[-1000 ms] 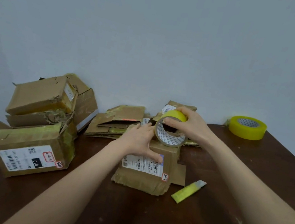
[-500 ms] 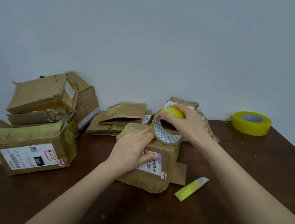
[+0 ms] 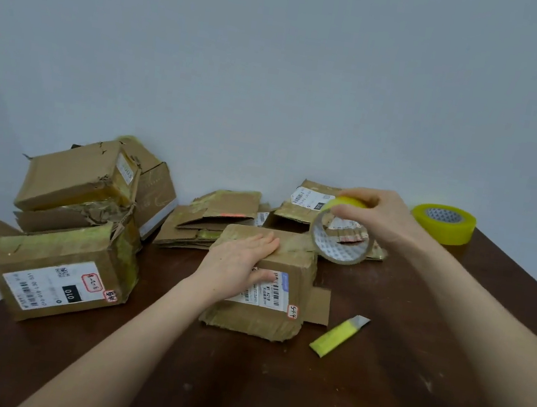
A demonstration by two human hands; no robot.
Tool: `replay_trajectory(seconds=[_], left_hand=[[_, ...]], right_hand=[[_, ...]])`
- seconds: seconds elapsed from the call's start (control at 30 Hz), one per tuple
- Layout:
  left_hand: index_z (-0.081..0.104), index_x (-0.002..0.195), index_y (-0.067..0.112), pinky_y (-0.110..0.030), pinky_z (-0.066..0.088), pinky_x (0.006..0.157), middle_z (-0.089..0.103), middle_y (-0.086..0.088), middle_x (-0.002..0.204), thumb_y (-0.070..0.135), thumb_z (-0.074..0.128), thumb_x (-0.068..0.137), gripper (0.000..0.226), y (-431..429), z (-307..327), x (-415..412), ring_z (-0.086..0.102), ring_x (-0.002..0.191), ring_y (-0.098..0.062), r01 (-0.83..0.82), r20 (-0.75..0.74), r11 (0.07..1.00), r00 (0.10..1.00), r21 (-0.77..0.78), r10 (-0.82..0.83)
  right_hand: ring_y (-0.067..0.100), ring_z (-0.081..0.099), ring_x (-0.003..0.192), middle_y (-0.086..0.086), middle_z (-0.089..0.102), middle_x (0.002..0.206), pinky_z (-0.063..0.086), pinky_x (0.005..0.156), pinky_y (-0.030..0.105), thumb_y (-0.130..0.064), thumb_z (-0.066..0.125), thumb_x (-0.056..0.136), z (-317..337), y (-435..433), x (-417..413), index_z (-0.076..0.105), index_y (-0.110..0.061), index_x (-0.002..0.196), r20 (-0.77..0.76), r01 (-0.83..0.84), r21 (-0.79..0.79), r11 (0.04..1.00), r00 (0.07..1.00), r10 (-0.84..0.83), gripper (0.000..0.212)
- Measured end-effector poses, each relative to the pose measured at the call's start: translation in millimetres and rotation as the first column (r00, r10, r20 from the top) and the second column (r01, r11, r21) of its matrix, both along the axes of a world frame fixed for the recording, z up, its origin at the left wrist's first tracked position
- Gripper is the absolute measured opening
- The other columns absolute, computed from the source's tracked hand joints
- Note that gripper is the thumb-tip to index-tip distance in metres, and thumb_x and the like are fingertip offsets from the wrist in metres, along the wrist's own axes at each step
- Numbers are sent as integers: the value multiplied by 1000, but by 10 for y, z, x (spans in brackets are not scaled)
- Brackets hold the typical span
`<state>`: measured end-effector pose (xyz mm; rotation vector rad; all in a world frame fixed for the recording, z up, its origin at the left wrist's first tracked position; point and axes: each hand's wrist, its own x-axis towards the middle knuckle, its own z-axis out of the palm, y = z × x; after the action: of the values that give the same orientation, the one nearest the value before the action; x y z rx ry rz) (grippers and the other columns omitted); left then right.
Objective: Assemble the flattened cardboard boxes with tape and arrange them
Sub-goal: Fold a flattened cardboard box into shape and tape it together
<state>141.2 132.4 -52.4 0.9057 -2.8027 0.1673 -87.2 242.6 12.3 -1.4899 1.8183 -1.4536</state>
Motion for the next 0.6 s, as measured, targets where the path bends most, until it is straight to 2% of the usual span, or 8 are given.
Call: replay_trajectory(seconds=[0.07, 0.13, 0.2, 0.27, 0.33, 0.43, 0.5, 0.6], left_hand=[[19, 151, 31, -30, 22, 116, 14, 13, 158, 56, 42, 94, 66, 11, 6, -7, 15, 144, -5, -3, 12, 1000, 1000, -2, 3], [19, 151, 32, -30, 21, 116, 14, 13, 158, 58, 40, 94, 66, 29, 2, -18, 15, 144, -5, -4, 12, 1000, 1000, -16, 4], [20, 151, 32, -31, 19, 115, 14, 13, 158, 62, 38, 92, 68, 54, -8, -29, 15, 145, -6, -24, 0, 999, 1000, -25, 24], [17, 151, 33, -34, 15, 116, 14, 9, 159, 70, 34, 88, 74, 104, -4, -66, 15, 146, -10, -75, 1, 997, 997, -28, 75], [13, 152, 33, -40, 13, 117, 13, 2, 160, 76, 29, 84, 82, 217, 11, -172, 13, 147, -17, -133, 38, 990, 990, -37, 134], [12, 152, 26, -41, 15, 118, 13, 0, 160, 77, 26, 82, 88, 449, -31, -468, 14, 146, -23, -114, 9, 992, 993, -59, 115], [13, 152, 26, -38, 20, 115, 15, 5, 159, 66, 33, 91, 76, 521, -90, -605, 18, 145, -22, -56, -59, 990, 997, -129, 48], [16, 152, 29, -33, 24, 113, 17, 10, 158, 50, 40, 96, 64, 421, -129, -561, 20, 145, -18, -28, -104, 986, 995, -163, 11]], right_hand=[[4, 61, 95, -13, 68, 101, 46, 75, 15, -35, 76, 78, -105, 106, -93, 73, -29, 98, -10, -29, 45, 999, 1000, 30, 21], [3, 64, 92, -12, 69, 99, 50, 81, 20, -36, 75, 79, -256, 145, -142, 73, -32, 94, 24, -48, 58, 997, 999, 47, 17], [-3, 64, 76, -11, 68, 89, 50, 71, 16, -34, 74, 81, -375, 166, -169, 70, -35, 94, 82, -53, 88, 995, 996, 46, 15], [2, 61, 67, -7, 68, 85, 46, 61, 15, -37, 73, 81, -507, 181, -200, 68, -36, 105, 114, -52, 119, 992, 993, 38, 25], [11, 63, 78, -5, 70, 97, 47, 66, 19, -39, 72, 81, -641, 191, -205, 65, -37, 112, 146, -48, 111, 993, 989, 31, 32], [9, 62, 74, -7, 68, 97, 45, 66, 15, -38, 71, 82, -734, 201, -185, 65, -37, 116, 168, -57, 71, 996, 985, 44, 34], [9, 65, 78, -7, 67, 102, 48, 70, 17, -35, 73, 80, -738, 212, -201, 65, -36, 116, 185, -70, 53, 996, 981, 59, 37], [14, 65, 99, -1, 68, 109, 52, 86, 28, -23, 78, 77, -821, 261, -260, 62, -36, 111, 249, -113, 55, 992, 964, 96, 40]])
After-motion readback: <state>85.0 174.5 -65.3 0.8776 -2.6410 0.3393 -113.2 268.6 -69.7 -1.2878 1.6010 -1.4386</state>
